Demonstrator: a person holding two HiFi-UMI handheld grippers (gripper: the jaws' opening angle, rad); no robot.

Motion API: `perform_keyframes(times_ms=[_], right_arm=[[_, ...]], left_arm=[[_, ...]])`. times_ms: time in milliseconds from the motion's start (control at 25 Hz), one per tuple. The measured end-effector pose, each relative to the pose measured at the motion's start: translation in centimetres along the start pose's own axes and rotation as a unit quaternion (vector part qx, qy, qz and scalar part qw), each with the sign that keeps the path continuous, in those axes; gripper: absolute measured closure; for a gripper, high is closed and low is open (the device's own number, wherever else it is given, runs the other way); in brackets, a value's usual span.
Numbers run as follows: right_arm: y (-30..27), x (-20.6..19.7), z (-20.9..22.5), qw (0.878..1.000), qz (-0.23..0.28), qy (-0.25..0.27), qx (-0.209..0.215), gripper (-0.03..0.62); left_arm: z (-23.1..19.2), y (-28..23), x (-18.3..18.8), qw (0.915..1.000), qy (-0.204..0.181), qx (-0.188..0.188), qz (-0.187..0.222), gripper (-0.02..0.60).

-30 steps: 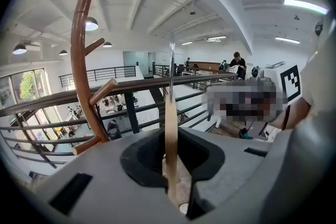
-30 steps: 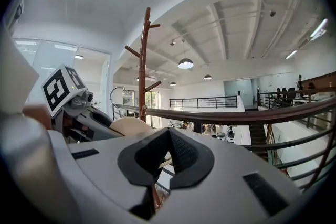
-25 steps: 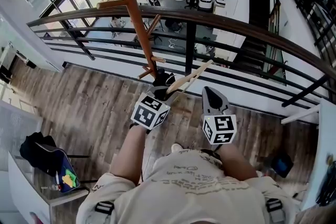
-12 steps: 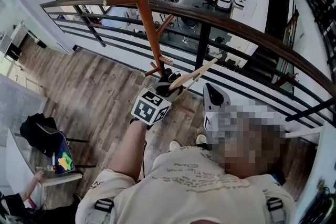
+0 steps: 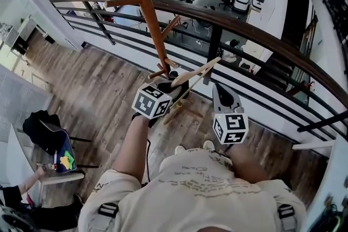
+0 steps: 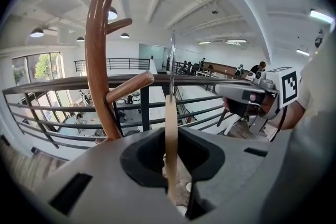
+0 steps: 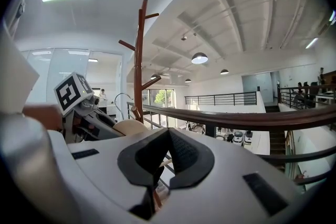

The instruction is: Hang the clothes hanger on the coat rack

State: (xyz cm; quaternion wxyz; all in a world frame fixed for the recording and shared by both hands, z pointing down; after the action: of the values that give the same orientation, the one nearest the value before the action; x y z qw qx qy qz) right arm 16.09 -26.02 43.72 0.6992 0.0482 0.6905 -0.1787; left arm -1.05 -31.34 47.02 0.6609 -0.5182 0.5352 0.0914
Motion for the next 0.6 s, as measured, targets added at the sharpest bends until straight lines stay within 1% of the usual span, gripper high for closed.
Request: perform_keyframes(times_ms=[240, 440, 600], right_arm=[[0.1, -0.1, 1.2, 1.0, 0.0, -0.003, -0.007, 0.592], [-0.1, -0.1, 1.7, 1.0, -0.002, -0.002, -0.013, 0.592], [-0.3, -0.1, 1.8, 1.0, -0.004, -0.002, -0.015, 0.592]], left_arm=[[-0.9, -1.3, -0.7, 0.9998, 0.01, 0.001, -0.016, 0.524], [-1.5, -2.0, -0.7, 0.9996, 0.025, -0.006, -0.012, 0.524], [-1.9, -2.4, -0.7, 0.9995, 0.028, -0.006, -0.015, 0.524]])
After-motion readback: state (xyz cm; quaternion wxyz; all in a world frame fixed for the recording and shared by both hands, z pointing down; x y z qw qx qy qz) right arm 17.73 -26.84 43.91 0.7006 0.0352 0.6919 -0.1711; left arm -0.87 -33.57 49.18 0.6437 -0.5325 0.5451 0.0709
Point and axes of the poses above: the fingertips, and each gripper's own axes: y backward along the fingers, z to its right, x out of its top, the point moved 5 cm from there along y, backward along the fingers
